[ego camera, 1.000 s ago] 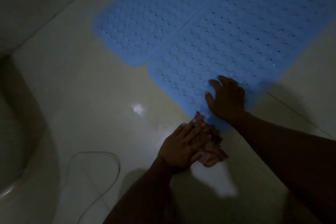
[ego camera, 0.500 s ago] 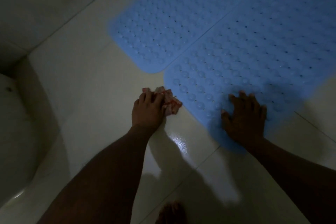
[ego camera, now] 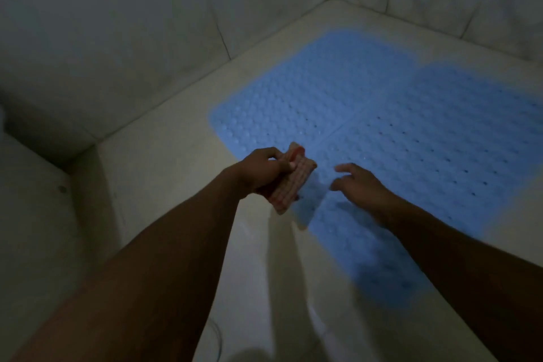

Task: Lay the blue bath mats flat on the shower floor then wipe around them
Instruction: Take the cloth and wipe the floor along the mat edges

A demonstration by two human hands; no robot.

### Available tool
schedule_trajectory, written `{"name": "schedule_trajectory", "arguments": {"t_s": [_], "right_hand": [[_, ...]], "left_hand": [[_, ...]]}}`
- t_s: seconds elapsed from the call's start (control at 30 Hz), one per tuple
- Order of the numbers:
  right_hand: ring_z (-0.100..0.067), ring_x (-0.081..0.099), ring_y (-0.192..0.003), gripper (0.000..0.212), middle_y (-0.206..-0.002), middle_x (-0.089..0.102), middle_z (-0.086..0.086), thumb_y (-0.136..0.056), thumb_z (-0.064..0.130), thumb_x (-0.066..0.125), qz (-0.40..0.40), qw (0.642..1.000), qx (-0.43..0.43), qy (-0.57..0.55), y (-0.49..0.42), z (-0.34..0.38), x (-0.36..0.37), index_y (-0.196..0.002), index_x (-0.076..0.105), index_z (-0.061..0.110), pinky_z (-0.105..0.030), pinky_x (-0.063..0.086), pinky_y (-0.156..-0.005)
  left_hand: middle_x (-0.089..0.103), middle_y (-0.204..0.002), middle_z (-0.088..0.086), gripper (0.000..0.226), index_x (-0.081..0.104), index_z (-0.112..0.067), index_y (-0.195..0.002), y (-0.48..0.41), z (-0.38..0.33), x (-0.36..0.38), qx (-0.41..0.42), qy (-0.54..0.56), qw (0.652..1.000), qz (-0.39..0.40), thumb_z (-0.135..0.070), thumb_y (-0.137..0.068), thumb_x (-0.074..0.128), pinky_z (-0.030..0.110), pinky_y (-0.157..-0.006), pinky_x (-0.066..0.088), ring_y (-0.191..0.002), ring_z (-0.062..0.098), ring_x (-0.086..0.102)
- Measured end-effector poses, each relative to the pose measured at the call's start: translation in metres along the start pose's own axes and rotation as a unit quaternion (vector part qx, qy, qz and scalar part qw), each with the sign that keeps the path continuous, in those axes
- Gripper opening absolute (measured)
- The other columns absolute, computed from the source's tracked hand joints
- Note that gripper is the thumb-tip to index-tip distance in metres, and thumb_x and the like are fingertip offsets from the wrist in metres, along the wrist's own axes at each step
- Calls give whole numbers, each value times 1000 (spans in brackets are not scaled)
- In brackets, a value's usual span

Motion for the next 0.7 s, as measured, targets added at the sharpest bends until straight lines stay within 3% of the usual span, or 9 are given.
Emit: {"name": "schedule_trajectory", "arguments": {"t_s": [0.07,0.17,0.27,0.37,0.43,0.53,0.7], "right_hand": [[-17,64,-97,38,-118,67,-5,-88,20,64,104,990,-10,-98,10,46,12,-124,60,31,-32,45,-73],[-16,73,-94,26,-110,75,-5,-91,16,59,191,971,-62,-126,21,101,13,-116,67,20,-43,48,-89],[-22,72,-86,16,-92,71,-19,-91,12,57,169,974,-92,-122,25,134,-3,-101,68,8,-43,51,-91],[-25,70,-77,13,-80,71,-15,-90,8,55,128,977,-116,-122,31,157,-22,-89,68,7,-43,54,-83],[-23,68,-75,11,-78,70,-12,-91,10,56,98,979,-127,-128,33,165,-37,-86,66,7,-43,56,-81],[-23,65,-76,17,-79,68,-12,-91,14,56,42,979,-132,-150,32,175,-63,-80,66,7,-40,53,-79],[-30,63,-81,15,-83,64,-15,-90,6,48,12,961,-123,-246,32,192,-96,-81,59,5,-48,55,-81]], "left_hand": [[72,-112,26,12,59,-12,-103,12,-34,-6,6,30,999,38,-13,-96,69,54,-82,61,-100,42,73],[71,-118,24,14,61,-14,-103,23,-76,-20,42,50,996,60,-13,-93,72,50,-85,60,-107,38,71],[73,-106,23,24,59,-12,-103,30,-104,-42,83,48,995,13,-13,-88,78,44,-72,62,-88,31,74],[71,-91,18,29,60,-12,-98,35,-118,-66,124,21,990,-58,-10,-82,83,30,-55,54,-69,23,69],[73,-94,19,29,62,-11,-95,37,-123,-81,136,12,985,-104,-9,-79,86,30,-56,54,-72,25,70],[73,-102,20,31,65,-5,-105,41,-128,-100,135,7,978,-156,-9,-80,84,40,-68,61,-88,31,74],[74,-98,20,11,69,0,-99,48,-138,-110,138,28,975,-170,-10,-93,70,34,-59,61,-75,24,75]]}}
Point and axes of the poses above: each hand's wrist, its own y-axis away from the middle knuckle, its own x-axis out of the palm, z = x × y, the point moved 7 cm from there along -y, towards the middle knuckle
